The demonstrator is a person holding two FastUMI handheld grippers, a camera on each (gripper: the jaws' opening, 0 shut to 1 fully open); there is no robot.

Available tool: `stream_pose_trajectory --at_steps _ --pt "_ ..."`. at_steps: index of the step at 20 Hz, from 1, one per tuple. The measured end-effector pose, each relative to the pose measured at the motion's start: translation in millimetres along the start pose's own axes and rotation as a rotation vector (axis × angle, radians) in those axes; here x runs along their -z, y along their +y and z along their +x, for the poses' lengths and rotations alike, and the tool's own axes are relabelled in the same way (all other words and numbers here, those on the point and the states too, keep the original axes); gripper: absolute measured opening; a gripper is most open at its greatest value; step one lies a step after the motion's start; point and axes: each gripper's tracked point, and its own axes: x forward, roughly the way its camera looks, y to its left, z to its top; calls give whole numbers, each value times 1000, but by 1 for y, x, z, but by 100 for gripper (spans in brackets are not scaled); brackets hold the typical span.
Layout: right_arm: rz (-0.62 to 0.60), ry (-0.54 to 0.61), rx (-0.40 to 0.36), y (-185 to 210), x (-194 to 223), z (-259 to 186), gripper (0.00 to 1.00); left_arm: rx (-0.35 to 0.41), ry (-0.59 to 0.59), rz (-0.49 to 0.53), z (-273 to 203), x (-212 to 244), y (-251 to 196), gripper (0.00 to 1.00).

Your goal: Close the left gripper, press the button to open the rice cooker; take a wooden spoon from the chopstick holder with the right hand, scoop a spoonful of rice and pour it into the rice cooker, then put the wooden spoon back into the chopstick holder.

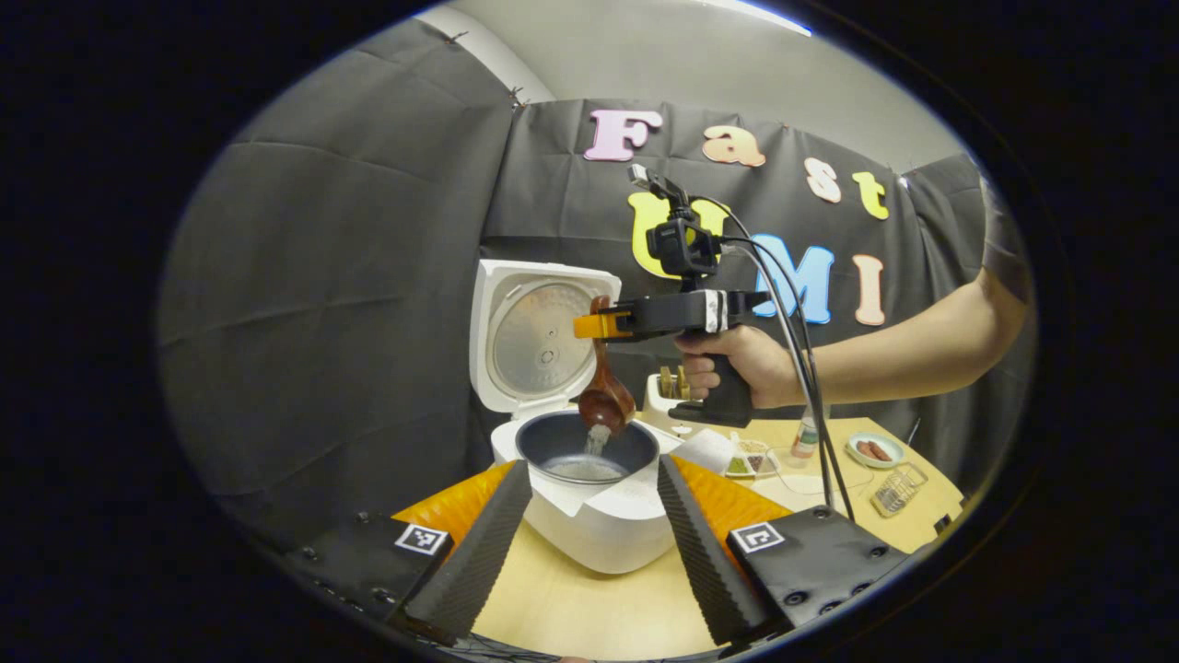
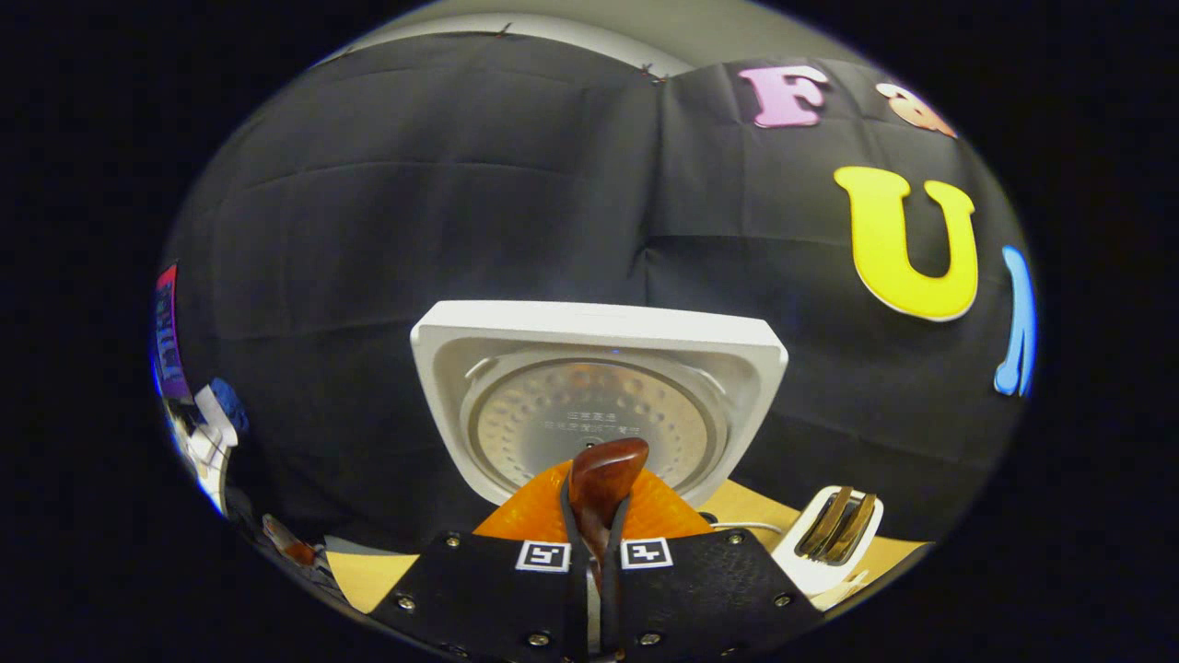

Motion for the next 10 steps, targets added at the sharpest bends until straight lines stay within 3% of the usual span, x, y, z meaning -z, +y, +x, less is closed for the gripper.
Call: stream_pose_trajectory --at_steps 3,5,8,10 --pt "-46 -29 -11 2 -8 -5 6 -2 -1 2 1 -1 -1 96" --pt "21 -63 -16 -1 -18 -11 6 -3 1 9 2 -2 -3 96" --pt "240 -98 -1 -24 -28 -28 6 2 0 9 4 -3 -8 96" --pt "481 -110 37 -50 -26 -40 6 16 1 -7 7 -6 -15 96"
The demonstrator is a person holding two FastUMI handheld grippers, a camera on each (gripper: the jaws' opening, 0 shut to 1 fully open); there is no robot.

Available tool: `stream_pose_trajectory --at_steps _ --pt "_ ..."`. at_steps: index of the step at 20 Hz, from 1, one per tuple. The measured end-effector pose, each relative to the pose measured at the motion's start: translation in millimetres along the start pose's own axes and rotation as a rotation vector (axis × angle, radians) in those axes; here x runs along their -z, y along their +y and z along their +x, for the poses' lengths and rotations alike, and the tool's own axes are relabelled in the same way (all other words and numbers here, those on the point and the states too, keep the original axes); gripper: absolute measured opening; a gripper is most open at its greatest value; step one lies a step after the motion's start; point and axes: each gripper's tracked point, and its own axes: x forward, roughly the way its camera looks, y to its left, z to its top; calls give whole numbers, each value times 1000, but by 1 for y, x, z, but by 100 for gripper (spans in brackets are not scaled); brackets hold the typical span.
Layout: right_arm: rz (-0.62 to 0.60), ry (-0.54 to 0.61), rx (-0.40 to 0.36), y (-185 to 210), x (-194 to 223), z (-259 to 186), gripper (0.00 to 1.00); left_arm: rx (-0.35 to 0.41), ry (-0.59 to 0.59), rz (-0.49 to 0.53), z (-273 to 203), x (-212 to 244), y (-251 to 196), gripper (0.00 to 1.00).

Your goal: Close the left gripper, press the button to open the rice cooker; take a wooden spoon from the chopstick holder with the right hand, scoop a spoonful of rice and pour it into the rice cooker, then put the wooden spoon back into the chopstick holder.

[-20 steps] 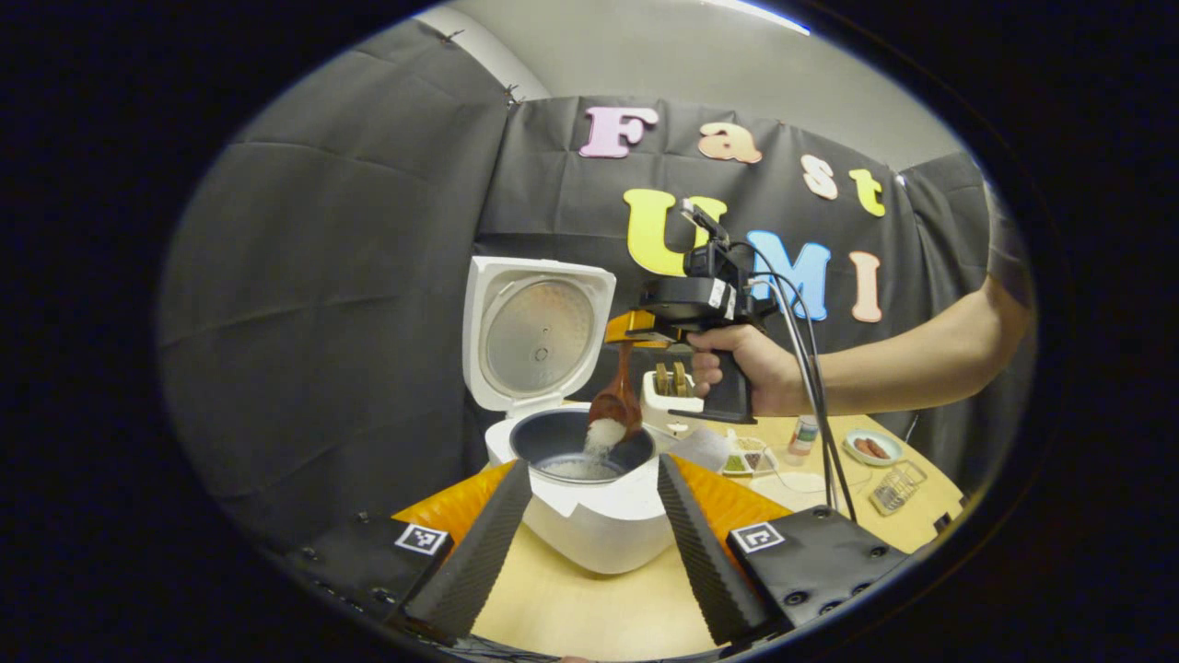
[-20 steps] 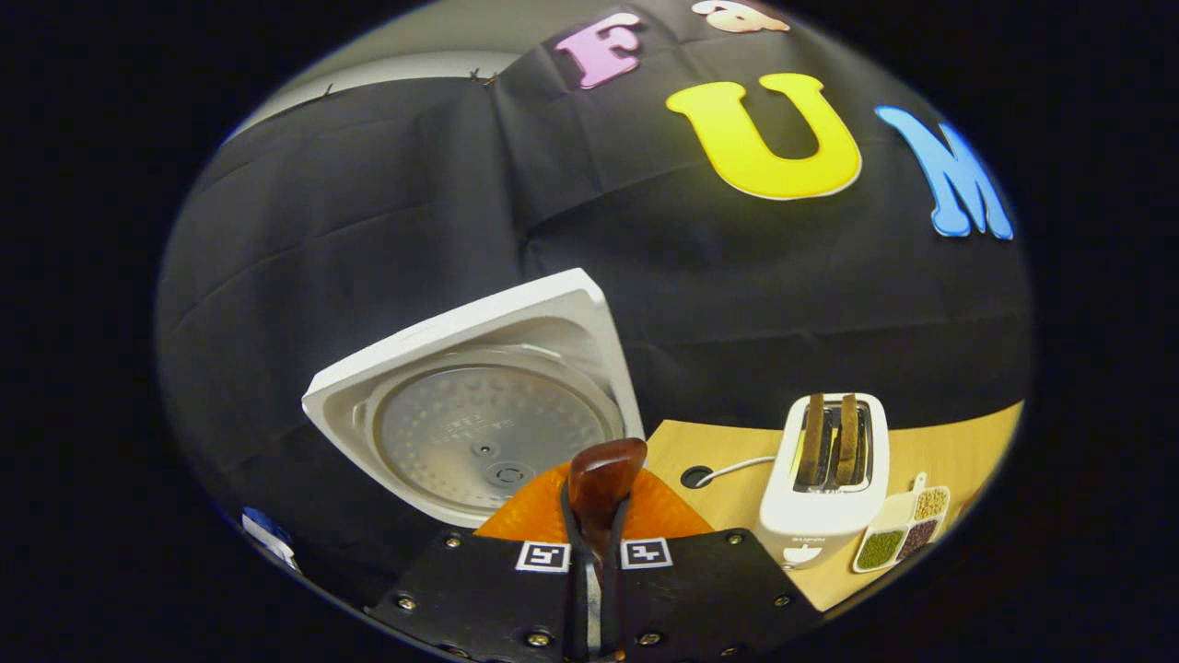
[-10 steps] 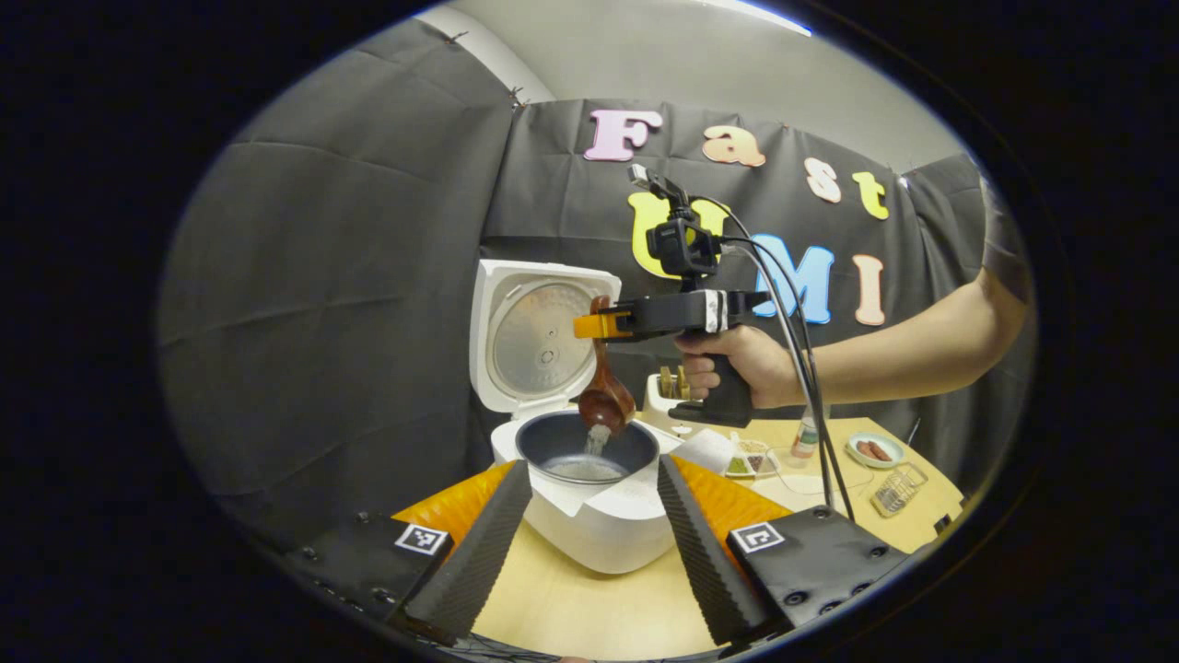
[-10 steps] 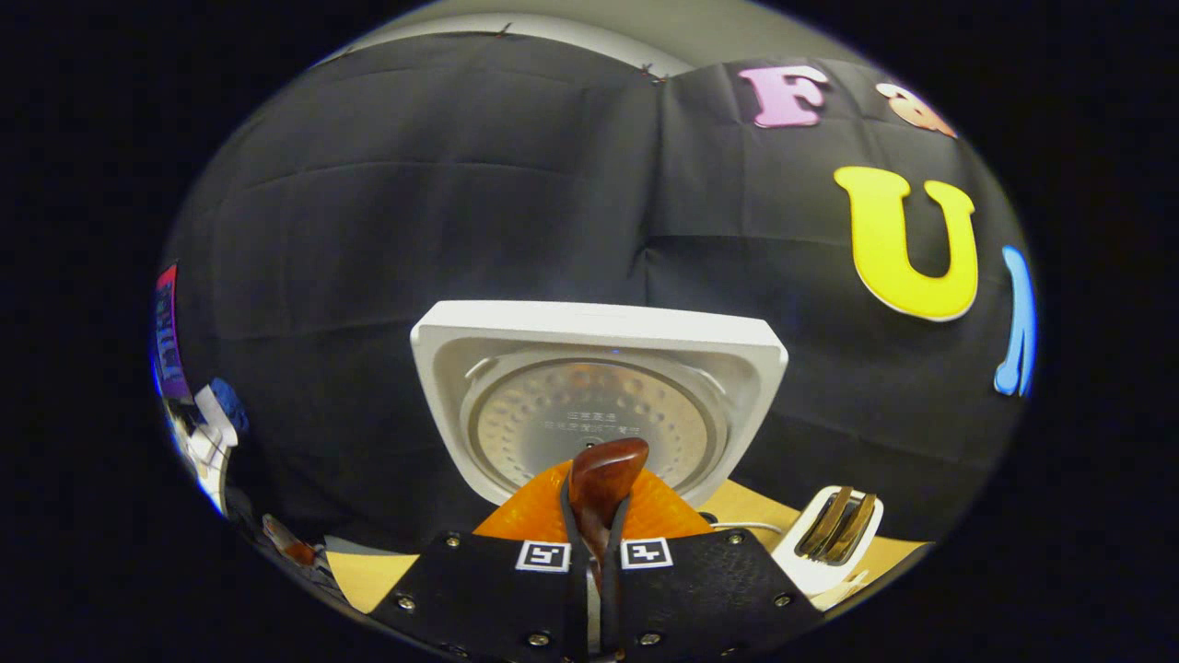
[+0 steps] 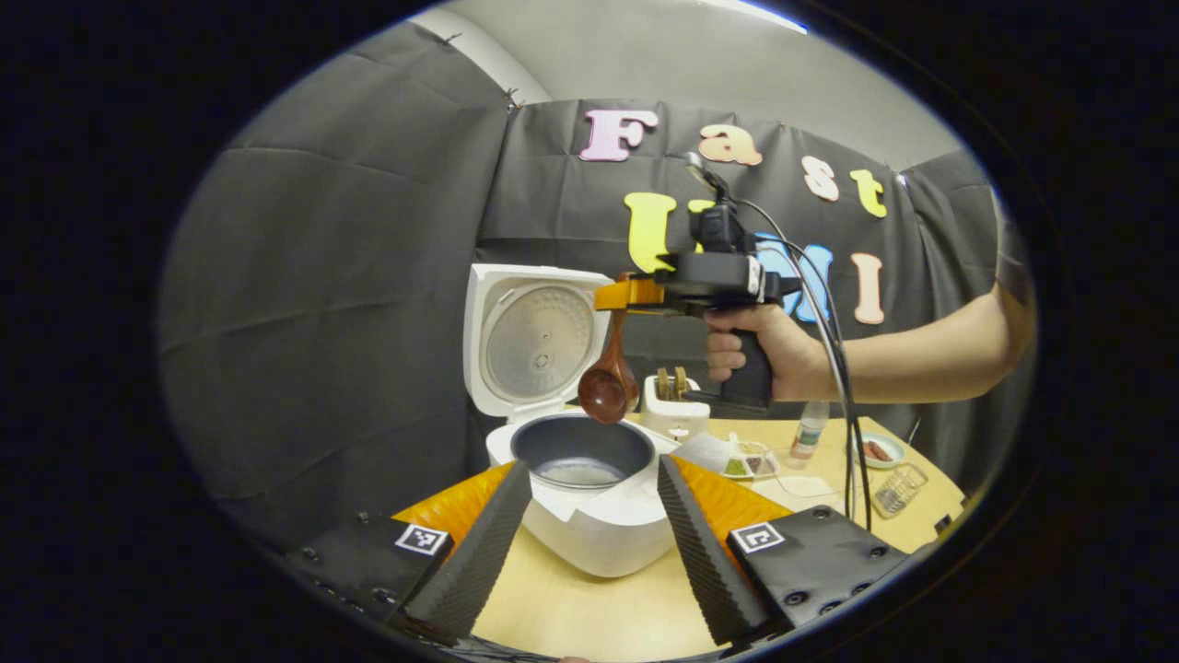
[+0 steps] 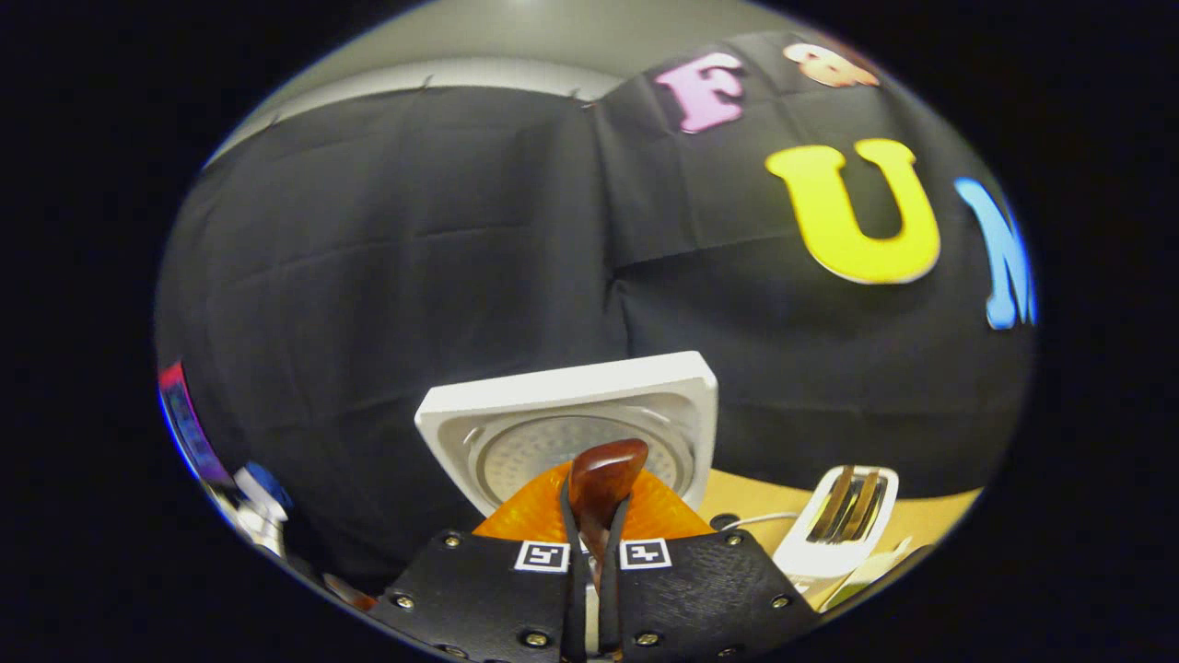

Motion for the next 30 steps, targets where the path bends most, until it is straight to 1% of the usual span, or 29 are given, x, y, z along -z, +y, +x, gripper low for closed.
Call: stream_pose_trajectory --at_steps 1,3,5,9,12,15,19,23,27,30 --pt "124 -14 21 -14 -7 -5 6 4 -2 -2 2 -2 -2 96" --pt "334 -32 55 -44 -16 -17 6 14 -3 -1 6 -7 -10 96" --pt "471 -55 77 -70 -25 -35 6 30 -10 6 9 -13 -20 96" --pt "585 -115 129 -119 -34 -84 6 48 -2 17 21 -15 -39 96" --pt "654 -162 162 -148 -42 -126 6 80 -9 -5 30 -23 -65 96" --pt "633 -197 197 -173 -53 -176 6 120 -20 -9 39 -33 -93 96" --pt "574 -232 267 -203 -64 -243 6 170 -42 38 47 -47 -131 96" --pt "527 -255 320 -222 -68 -309 6 201 -47 65 52 -47 -164 96" --pt "570 -281 378 -247 -58 -368 6 196 -41 40 56 -45 -181 96" --pt "550 -286 459 -275 -46 -411 5 195 -38 41 57 -46 -193 96"
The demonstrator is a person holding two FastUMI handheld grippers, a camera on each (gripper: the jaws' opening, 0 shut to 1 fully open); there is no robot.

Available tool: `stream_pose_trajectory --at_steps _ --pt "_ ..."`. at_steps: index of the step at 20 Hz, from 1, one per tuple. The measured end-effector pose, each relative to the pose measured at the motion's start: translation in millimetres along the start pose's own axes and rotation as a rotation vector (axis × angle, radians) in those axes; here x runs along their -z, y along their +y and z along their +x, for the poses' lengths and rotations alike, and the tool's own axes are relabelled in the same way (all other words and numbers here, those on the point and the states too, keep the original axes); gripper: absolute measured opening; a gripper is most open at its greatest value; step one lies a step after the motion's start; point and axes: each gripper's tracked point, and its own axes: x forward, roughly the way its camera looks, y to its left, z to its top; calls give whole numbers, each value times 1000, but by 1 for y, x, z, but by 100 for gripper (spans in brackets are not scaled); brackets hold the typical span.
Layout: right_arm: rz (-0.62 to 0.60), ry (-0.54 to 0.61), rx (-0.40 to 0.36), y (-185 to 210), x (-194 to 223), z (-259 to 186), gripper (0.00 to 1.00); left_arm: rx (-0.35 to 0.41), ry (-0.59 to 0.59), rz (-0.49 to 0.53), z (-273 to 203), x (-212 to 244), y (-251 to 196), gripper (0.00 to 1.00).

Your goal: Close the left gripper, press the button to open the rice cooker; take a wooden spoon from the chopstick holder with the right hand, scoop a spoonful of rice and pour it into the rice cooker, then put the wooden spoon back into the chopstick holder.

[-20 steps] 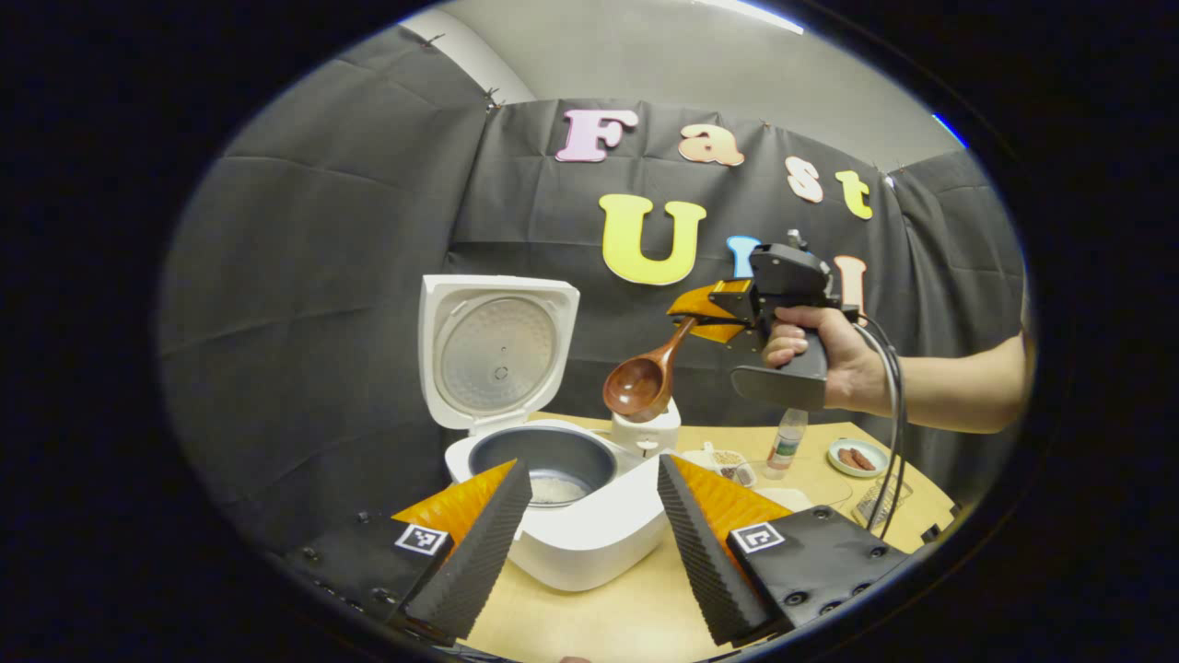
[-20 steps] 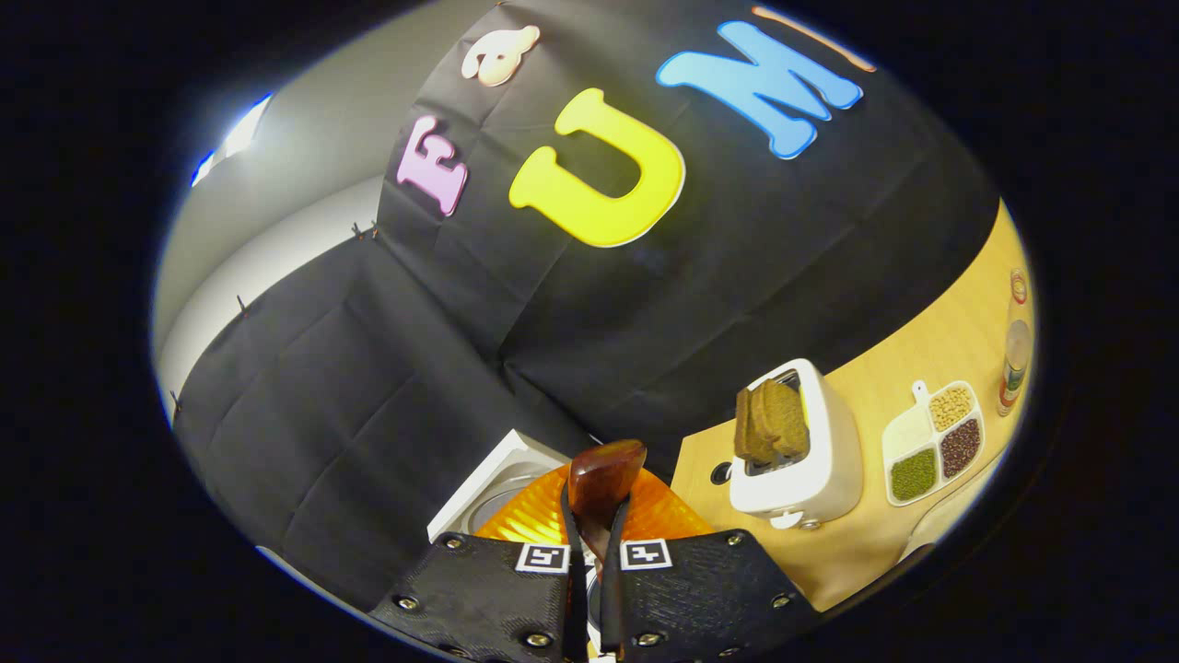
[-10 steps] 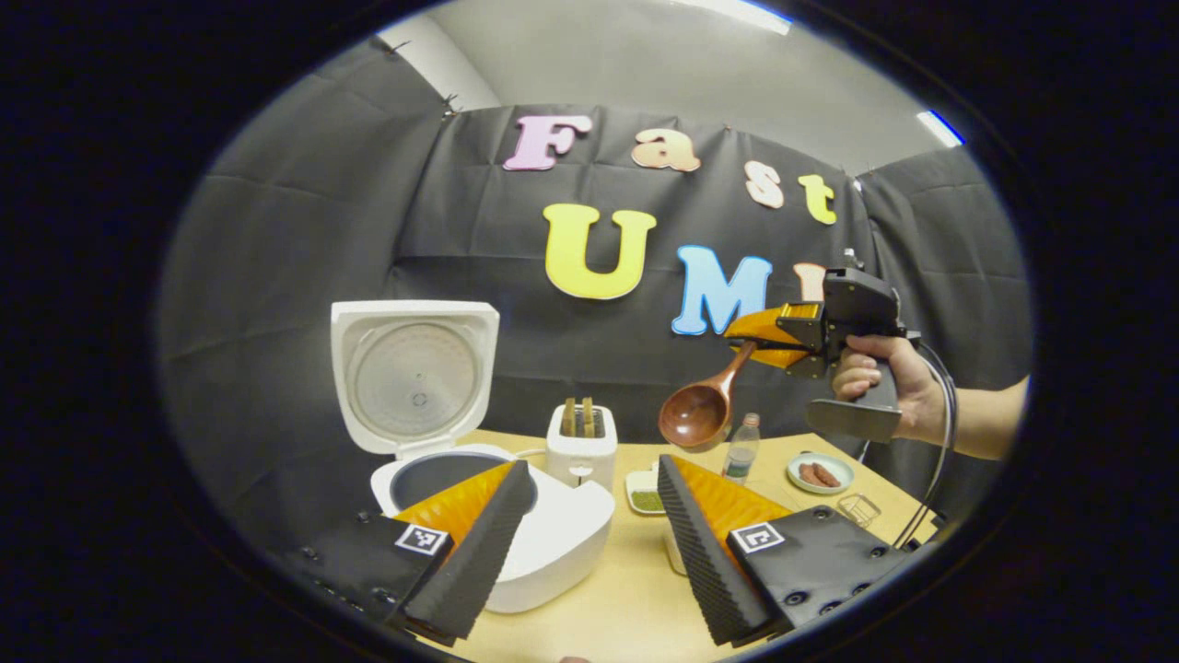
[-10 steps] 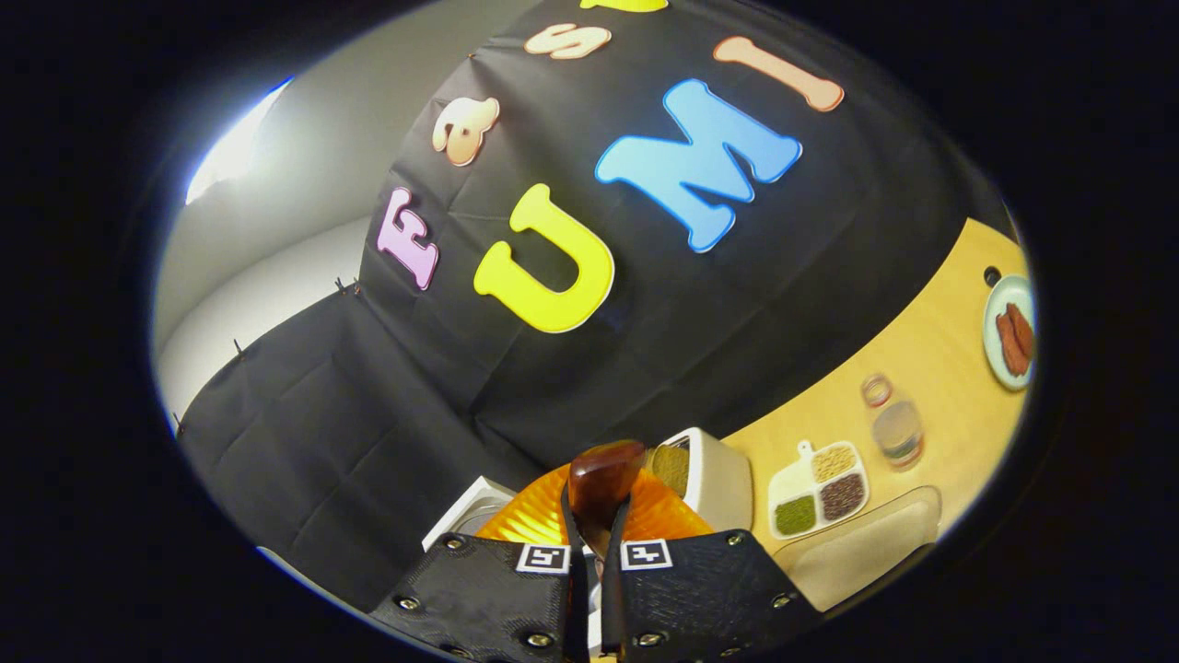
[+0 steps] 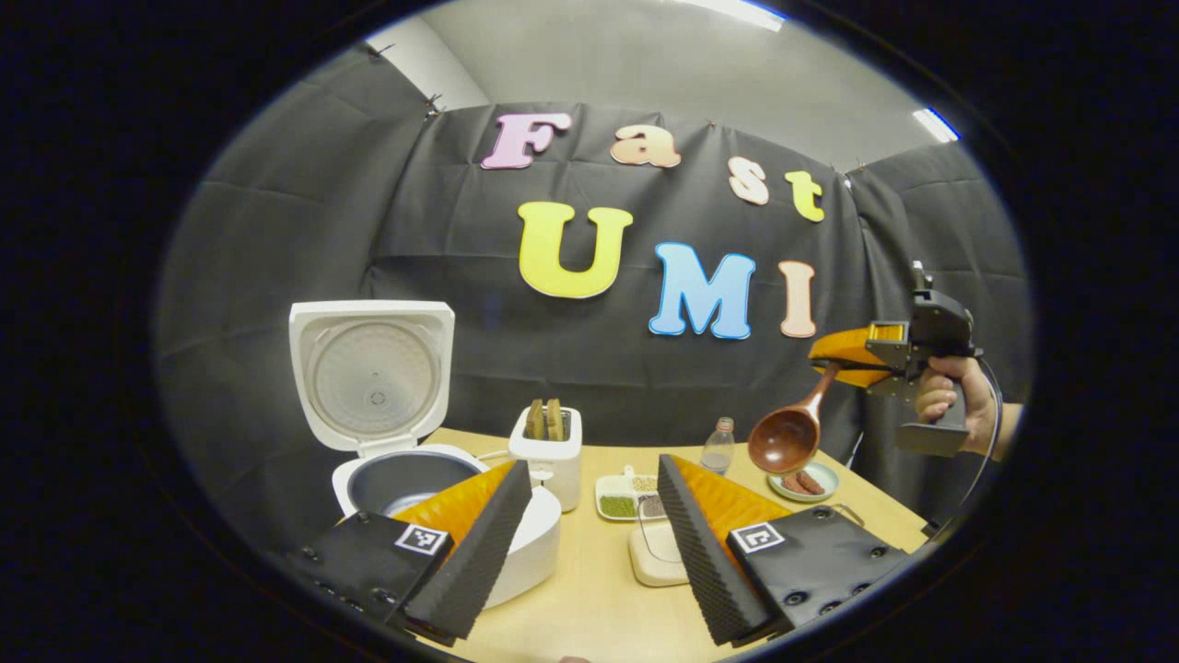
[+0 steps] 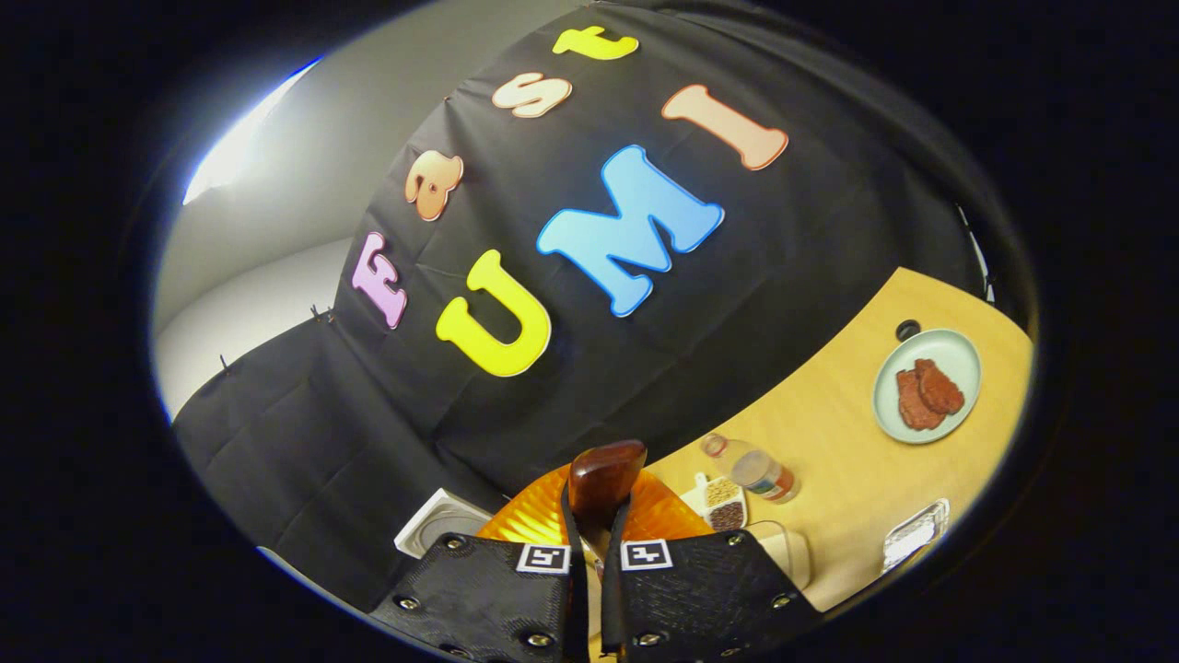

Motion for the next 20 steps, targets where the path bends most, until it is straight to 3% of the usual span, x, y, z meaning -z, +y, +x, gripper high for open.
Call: stream_pose_trajectory --at_steps 12,17,20 --pt "-100 -85 292 -131 -39 -72 6 38 -4 40 14 -7 -29 96" --pt "-214 -66 391 -172 -27 -82 6 31 -41 84 11 -25 -31 96" --pt "-261 -64 410 -188 -13 -76 6 25 -51 95 8 -33 -28 95"
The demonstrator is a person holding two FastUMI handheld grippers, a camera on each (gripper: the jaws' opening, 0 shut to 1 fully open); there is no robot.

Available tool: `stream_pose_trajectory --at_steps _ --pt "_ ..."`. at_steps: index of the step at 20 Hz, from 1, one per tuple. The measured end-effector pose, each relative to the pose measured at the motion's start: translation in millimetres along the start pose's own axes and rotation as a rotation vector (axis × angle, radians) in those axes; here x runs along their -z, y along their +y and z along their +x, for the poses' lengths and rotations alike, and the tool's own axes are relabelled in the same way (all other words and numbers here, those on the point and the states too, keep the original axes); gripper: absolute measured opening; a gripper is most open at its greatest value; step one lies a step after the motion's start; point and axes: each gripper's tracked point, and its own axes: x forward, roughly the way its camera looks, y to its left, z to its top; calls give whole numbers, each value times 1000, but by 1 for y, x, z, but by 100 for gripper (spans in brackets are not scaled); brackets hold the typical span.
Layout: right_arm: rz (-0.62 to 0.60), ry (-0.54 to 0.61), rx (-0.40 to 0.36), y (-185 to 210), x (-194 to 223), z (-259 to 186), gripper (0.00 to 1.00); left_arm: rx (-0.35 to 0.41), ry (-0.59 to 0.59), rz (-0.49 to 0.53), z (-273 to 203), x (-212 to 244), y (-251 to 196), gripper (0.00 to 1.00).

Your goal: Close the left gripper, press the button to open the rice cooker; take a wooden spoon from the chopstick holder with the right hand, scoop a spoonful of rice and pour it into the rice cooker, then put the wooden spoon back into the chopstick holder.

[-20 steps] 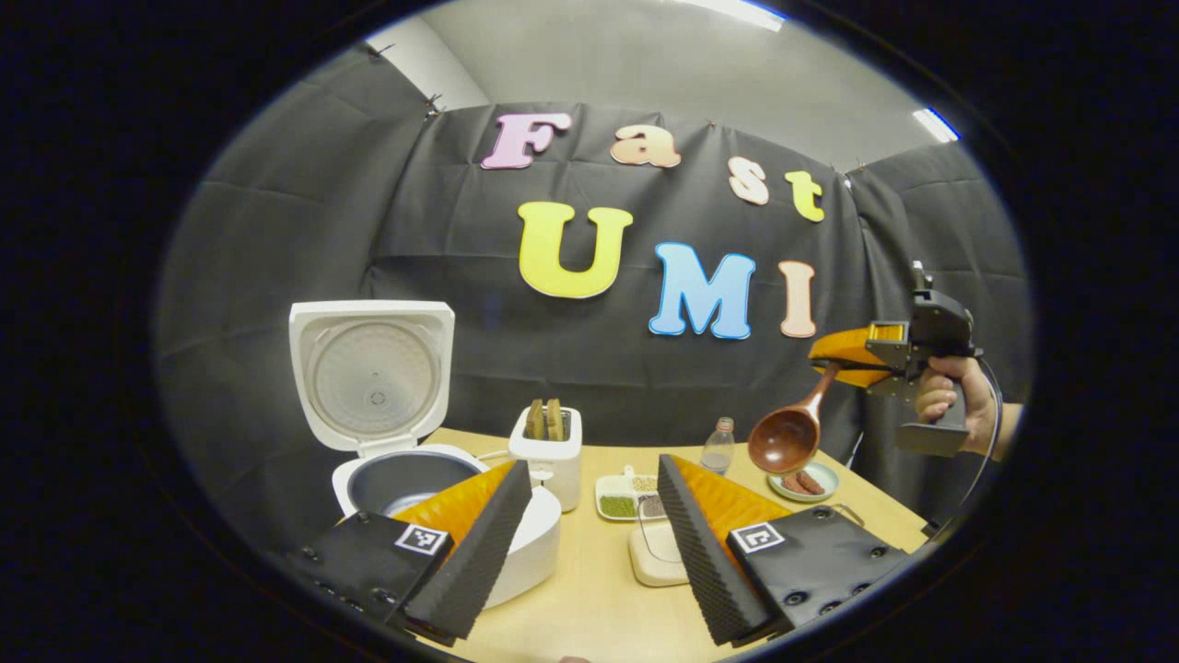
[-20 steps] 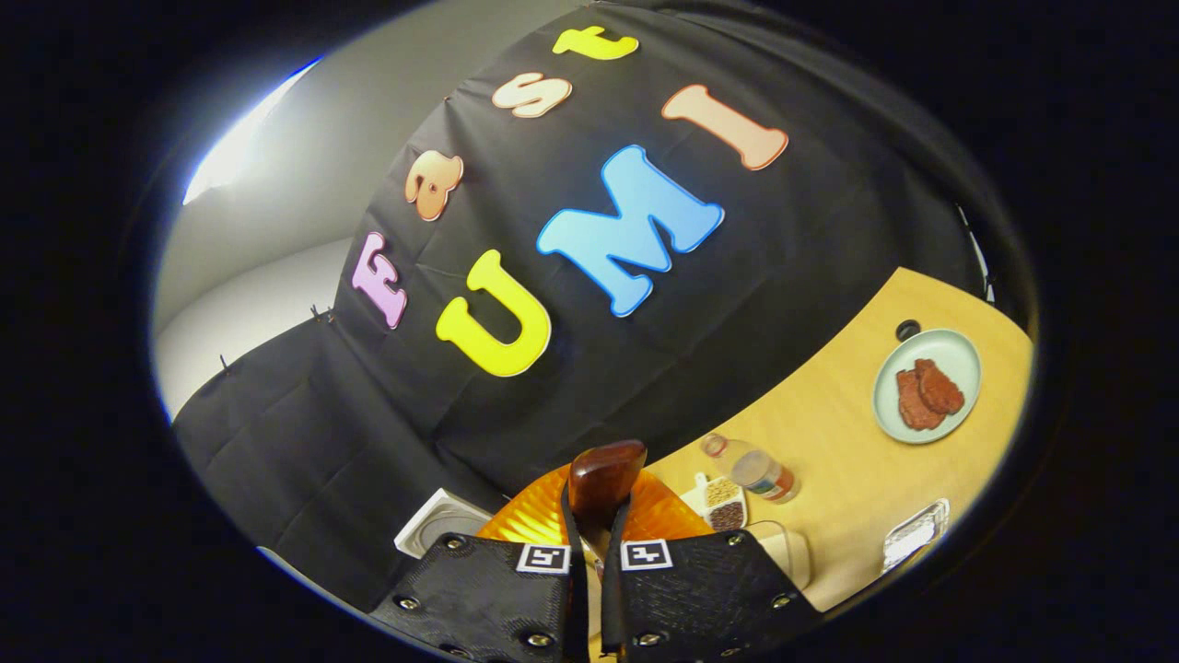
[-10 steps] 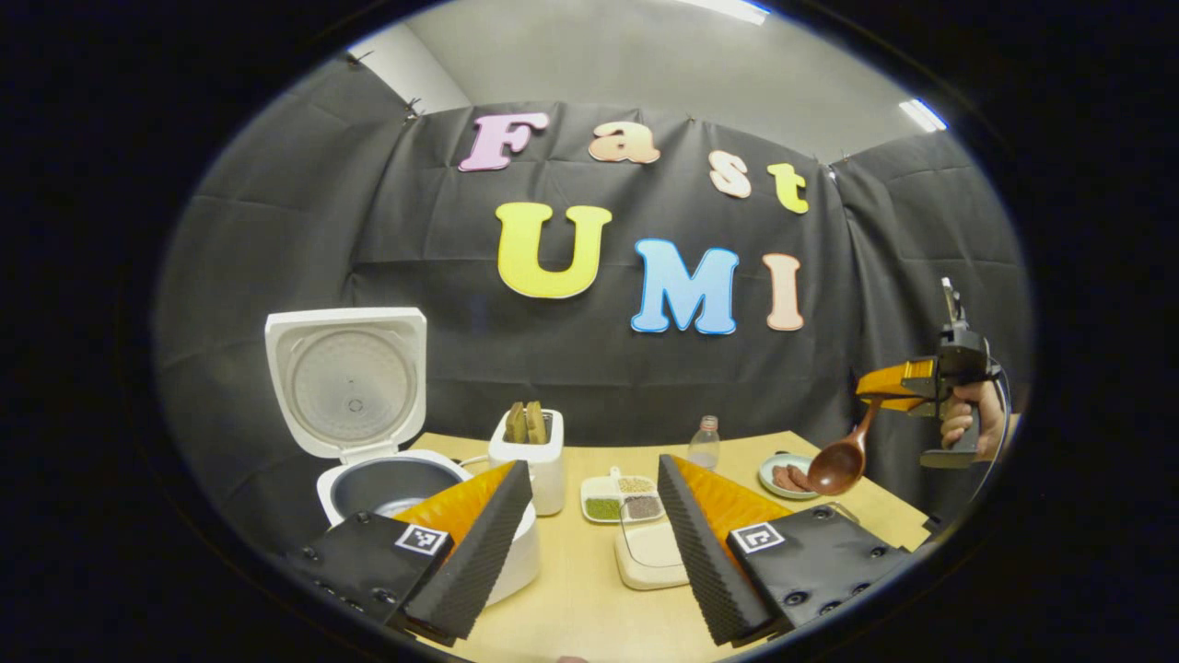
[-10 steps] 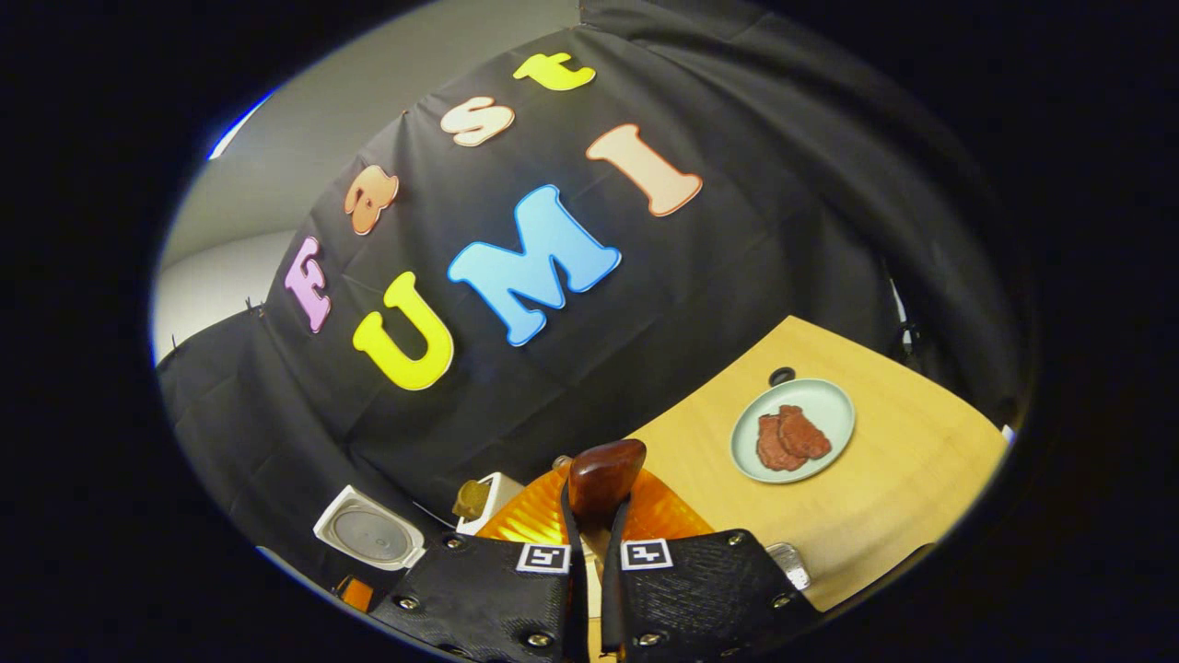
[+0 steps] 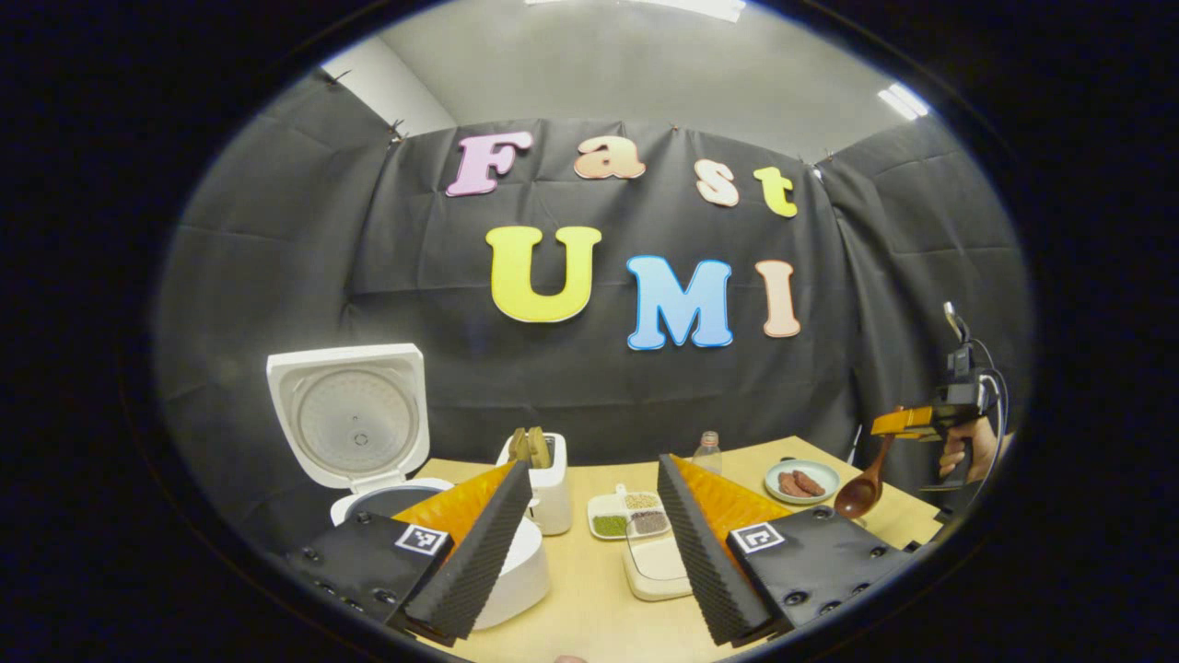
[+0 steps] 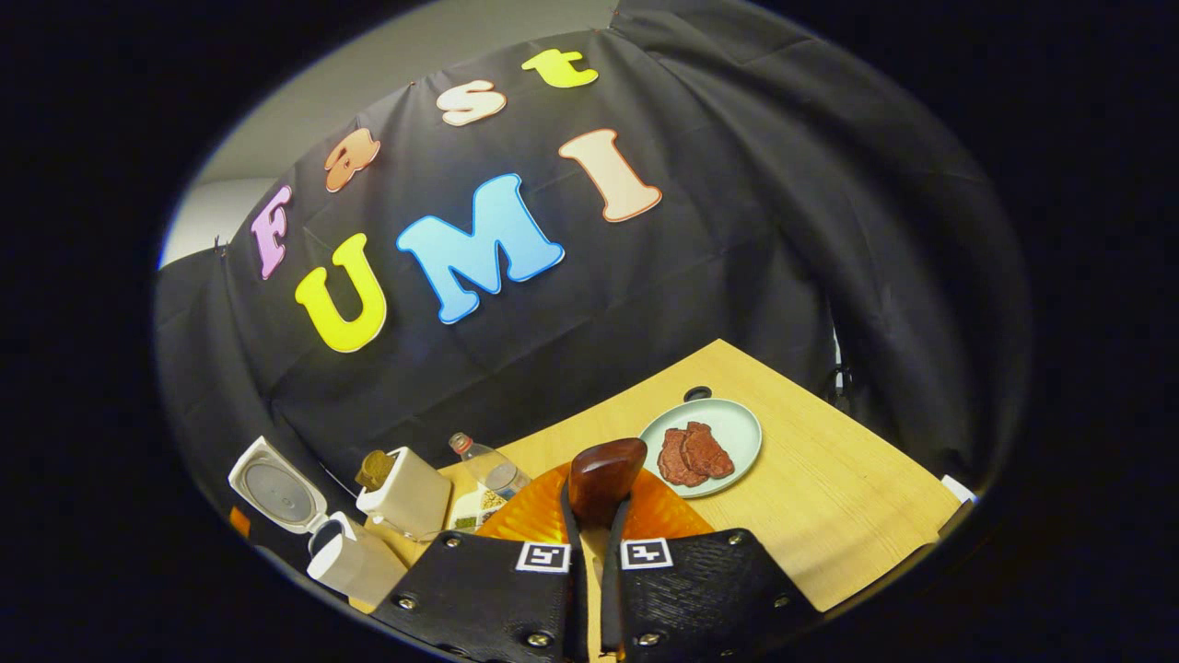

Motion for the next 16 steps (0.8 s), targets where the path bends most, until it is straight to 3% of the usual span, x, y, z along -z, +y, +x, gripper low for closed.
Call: stream_pose_trajectory --at_steps 4,8,14,15,16 --pt "-72 70 38 -11 42 21 6 -22 6 8 -7 0 11 96" --pt "-71 90 70 -15 66 37 6 -39 15 8 -17 -2 16 96" --pt "-127 75 75 -19 77 38 6 -20 22 28 -14 -7 7 96" --pt "-147 79 70 -21 82 36 10 -11 20 30 -13 -7 3 96" --pt "-164 80 78 -25 77 25 21 1 17 26 -10 -7 -3 96"
